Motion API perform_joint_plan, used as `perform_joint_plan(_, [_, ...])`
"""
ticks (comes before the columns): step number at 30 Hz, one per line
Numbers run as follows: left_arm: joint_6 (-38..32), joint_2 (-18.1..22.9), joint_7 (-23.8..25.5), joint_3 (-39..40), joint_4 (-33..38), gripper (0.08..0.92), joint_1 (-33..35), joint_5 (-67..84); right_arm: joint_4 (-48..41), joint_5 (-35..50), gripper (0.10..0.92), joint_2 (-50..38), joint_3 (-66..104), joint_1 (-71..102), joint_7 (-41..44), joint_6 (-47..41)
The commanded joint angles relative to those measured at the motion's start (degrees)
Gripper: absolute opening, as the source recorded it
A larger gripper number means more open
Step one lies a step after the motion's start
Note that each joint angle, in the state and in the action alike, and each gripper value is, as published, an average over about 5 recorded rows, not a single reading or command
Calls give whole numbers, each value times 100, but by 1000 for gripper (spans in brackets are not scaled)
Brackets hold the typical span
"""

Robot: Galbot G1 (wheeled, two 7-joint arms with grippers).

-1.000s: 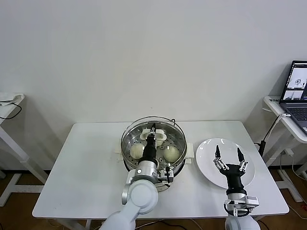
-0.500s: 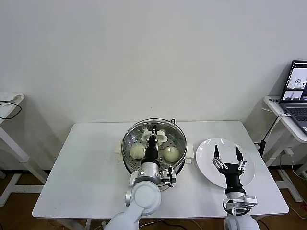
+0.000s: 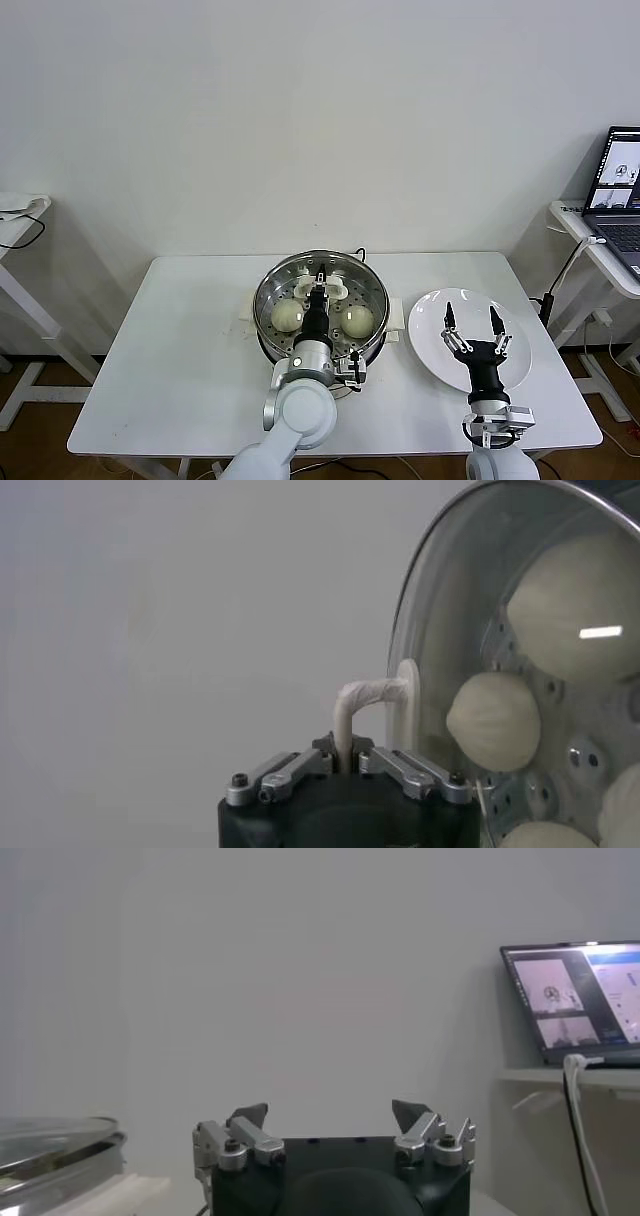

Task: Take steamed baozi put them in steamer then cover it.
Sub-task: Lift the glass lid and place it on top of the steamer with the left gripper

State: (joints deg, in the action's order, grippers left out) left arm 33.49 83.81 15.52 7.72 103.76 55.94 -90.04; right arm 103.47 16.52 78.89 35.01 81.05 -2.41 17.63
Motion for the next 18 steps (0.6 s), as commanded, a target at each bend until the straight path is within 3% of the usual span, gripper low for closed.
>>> perform_joint_plan(1, [-17,25,-26,-1,-47,190,9,-22,1,-11,823,-7,-7,-9,4,-4])
perform_joint_plan(18, [-75,44,-60,-28,-111,190,35,-66,-65,-42,823,-26,-54,-74,8,-6])
